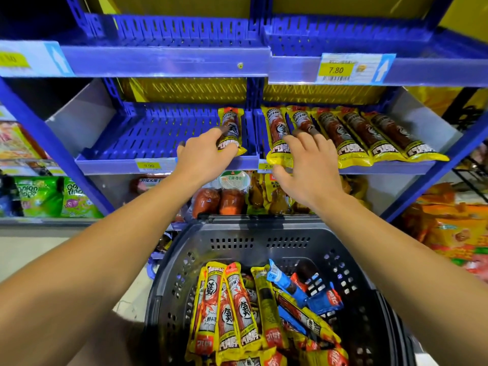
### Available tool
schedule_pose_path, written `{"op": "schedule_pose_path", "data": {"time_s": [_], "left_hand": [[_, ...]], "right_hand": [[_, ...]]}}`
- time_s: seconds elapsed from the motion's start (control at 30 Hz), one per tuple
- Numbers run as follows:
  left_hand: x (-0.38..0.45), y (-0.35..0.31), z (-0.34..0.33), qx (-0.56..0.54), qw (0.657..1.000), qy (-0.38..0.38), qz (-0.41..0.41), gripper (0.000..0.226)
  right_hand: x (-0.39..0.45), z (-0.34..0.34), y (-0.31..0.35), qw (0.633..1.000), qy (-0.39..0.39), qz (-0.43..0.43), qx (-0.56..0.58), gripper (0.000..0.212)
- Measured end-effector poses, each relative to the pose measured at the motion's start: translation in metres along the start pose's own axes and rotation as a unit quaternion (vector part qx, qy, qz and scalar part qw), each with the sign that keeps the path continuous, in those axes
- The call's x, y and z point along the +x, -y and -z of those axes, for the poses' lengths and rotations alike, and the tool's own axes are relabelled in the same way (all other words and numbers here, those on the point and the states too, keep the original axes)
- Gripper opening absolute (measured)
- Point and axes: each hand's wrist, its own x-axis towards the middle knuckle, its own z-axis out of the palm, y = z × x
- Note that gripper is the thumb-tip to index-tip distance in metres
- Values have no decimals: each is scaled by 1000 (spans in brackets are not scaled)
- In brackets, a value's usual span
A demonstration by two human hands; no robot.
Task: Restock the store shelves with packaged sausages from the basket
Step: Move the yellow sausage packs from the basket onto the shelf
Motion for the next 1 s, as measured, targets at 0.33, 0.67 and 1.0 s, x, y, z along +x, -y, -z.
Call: {"op": "schedule_pose_path", "data": {"time_s": [0.33,0.67,1.0], "left_hand": [[9,-8,-3,56,998,32,7,53],[-6,-11,9,27,999,24,-38,55],[-100,-9,3,52,986,-33,-157,60]], "right_hand": [[-4,5,1,1000,11,4,5,64],[-20,20,8,999,16,23,26,68],[-98,20,22,996,23,67,57,74]]}}
